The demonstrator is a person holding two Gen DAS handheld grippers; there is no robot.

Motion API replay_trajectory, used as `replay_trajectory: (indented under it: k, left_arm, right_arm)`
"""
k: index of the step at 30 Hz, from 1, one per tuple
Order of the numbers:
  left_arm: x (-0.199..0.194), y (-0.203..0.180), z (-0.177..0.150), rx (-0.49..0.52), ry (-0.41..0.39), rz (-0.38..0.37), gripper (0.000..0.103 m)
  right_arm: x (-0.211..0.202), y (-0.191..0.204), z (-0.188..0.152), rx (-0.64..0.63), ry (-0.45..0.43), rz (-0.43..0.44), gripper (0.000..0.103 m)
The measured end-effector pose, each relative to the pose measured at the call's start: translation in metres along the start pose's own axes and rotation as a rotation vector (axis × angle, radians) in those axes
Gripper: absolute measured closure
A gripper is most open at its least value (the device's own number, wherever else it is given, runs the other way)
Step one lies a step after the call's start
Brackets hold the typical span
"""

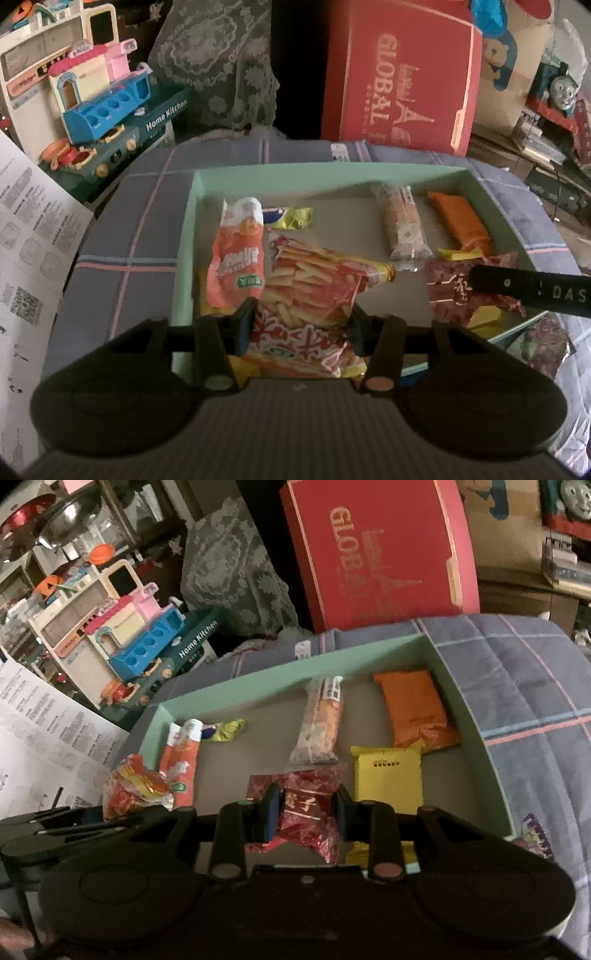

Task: Organize snacks
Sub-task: 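Lower the fries bag and red candy into the tray and open both tools, then grasp the pink patterned packet with the left tool while the right tool grasps the Skittles bag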

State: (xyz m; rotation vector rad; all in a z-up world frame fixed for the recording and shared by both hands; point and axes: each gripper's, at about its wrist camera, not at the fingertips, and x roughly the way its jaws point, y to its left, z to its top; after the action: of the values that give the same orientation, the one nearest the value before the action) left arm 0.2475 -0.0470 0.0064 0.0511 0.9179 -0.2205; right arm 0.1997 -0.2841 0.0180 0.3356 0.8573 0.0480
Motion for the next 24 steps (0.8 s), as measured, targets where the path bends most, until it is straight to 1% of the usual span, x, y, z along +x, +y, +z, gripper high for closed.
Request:
replay_trajectory:
  k: [3,4,5,6,7,8,10,13,24]
  left_arm:
    - [0.008,-0.001,-0.001,0.009,0.011,0.015,0.054]
    - [0.010,-0.002,0.000,0.013,0.013,0.027,0.052]
    - [0.011,-0.002,-0.001,0.015,0.014,0.042,0.047]
    - [0.012,-0.003,-0.001,0.015,0.014,0.059,0.025]
    - [0.012,-0.003,-0.002,0.014,0.010,0.077,0.001]
    - [0.010,-0.004,-0.002,0.015,-0.003,0.096,0.000]
    - [0.007,-0.007,-0.004,0.023,-0.011,0.110,0.000]
    - [0.003,-0.009,-0.009,0.016,0.007,0.089,0.000]
    - [-0.033,-0.021,-0.028,0.020,-0.016,0.063,0.000]
  right_arm:
    - [0.008,-0.003,-0.001,0.018,0.016,0.004,0.071]
    - [0.011,-0.003,0.000,0.020,0.021,0.006,0.071]
    - [0.013,-0.004,0.000,0.017,0.026,0.010,0.067]
    - [0.013,-0.003,0.001,0.017,0.034,0.014,0.045]
    - [0.013,-0.004,0.001,0.026,0.037,0.017,0.028]
    - [0.009,-0.005,0.000,0.036,0.025,0.017,0.000]
    - [0.000,-0.006,-0.001,0.047,-0.013,0.023,0.000]
    - [-0.008,-0.008,-0.002,0.058,-0.010,0.027,0.000]
    - [-0.051,-0.013,-0.025,0.074,-0.035,0.014,0.000]
